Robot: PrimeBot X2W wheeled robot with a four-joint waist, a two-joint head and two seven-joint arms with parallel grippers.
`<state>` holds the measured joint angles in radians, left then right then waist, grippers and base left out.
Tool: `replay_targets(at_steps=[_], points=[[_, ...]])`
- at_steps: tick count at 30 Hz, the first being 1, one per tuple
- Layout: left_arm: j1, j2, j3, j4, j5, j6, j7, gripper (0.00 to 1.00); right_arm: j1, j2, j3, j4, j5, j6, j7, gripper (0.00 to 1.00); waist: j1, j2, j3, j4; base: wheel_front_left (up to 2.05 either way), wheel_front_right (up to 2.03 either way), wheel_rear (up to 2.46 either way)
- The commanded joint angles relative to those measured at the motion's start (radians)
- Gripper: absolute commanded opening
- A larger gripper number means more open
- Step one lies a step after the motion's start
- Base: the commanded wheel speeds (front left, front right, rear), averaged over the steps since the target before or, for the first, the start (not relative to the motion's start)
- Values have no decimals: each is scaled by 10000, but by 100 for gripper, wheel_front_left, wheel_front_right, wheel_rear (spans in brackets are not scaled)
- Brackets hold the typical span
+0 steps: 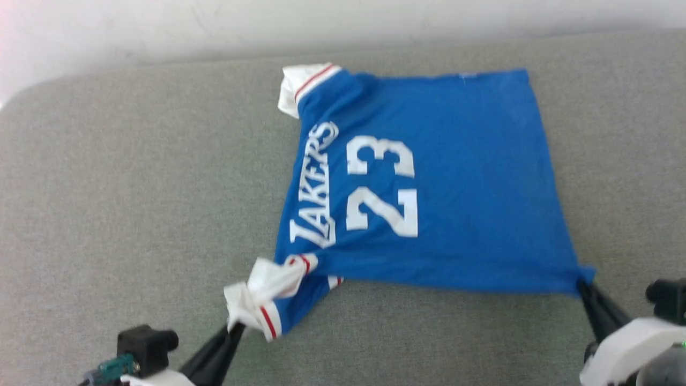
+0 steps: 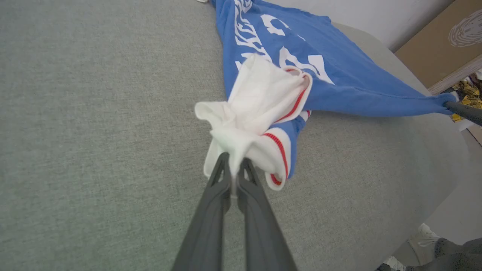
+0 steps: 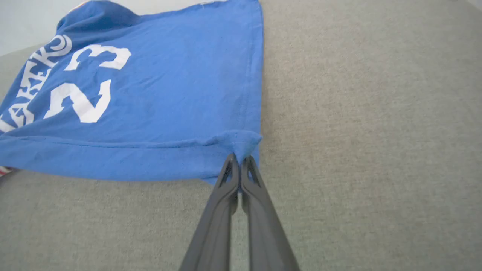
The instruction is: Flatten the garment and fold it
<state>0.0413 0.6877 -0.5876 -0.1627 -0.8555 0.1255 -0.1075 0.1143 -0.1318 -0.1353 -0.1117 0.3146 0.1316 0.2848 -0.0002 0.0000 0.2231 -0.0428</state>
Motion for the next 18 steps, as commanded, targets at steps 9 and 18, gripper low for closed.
replay_targets(at_steps=[9,18], points=[[1231,242,-463,-319,-942,250,1041,0,1961,-609,82,-478,1035,-9,2950,0,2,0,-1428,-128,0,0,0],[2199,538,-744,-867,-1717,542,1859,0,2953,-594,-511,-1064,1003,-9,4119,0,2,0,-1869,-112,0,0,0]])
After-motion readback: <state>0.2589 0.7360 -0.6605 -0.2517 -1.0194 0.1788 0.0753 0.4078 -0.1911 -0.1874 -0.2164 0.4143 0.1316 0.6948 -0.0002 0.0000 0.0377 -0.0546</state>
